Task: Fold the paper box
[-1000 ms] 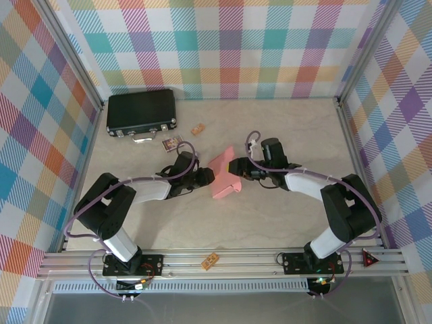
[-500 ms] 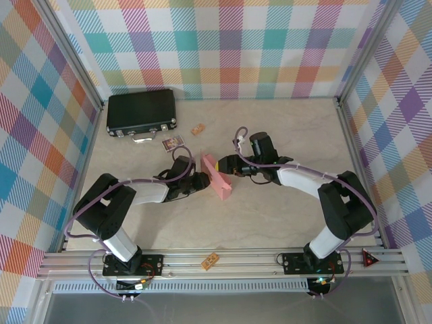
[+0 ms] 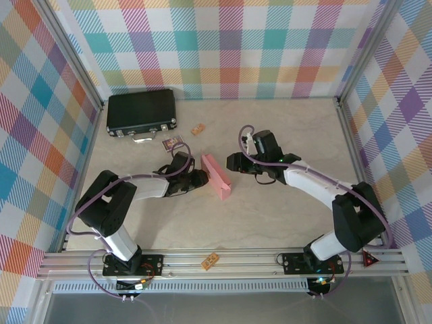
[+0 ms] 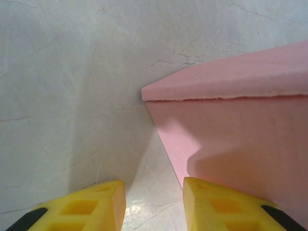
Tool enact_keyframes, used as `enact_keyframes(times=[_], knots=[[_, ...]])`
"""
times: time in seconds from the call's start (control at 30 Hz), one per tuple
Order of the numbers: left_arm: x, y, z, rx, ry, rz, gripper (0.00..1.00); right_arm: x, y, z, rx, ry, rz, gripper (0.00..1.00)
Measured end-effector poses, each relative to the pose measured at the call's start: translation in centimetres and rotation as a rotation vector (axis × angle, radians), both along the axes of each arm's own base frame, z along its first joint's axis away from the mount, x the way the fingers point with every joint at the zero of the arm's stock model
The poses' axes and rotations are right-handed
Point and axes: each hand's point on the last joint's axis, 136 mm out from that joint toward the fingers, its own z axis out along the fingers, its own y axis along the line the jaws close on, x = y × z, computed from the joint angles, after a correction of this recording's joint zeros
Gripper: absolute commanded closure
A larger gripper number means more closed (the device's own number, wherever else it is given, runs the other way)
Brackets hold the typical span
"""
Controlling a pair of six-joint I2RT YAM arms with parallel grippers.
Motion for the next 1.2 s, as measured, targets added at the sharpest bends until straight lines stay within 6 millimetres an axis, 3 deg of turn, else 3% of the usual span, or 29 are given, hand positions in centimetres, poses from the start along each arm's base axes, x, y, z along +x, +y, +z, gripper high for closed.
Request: enact_keyframes(times=[0.17,0.4,0.67,0.97,1.07,1.2], knots=[[0.3,-0.3,-0.3,0.021,0.068,-0.052,0.64,-0.2,-1.0,-3.3,-0.076,0.073,-0.037,0.61],[0.4,-0.9,-0.5,0.029,0.176,-0.124,0.64,-2.4,-1.8,-6.6,-0.111,0.173,-0.029,0.62],[0.7,-1.5,-0.5,0.028,0.284,-0.17,0.63,-4.6,-0.4,-7.8,-0.09,0.218,0.048,0.61],[1.3,-2.0,-0.2,0.026,0.276,-0.185,0.56,-5.8,1.9,-8.5,-0.054,0.235,0.115,0.61],[1.5,-2.1,0.3,0.058,0.23,-0.191,0.53,-5.7,1.9,-8.5,-0.05,0.224,0.11,0.6],[4.2,-2.1,2.1,0.115,0.061,-0.161,0.5,-5.4,1.8,-8.4,-0.056,0.208,0.095,0.61]])
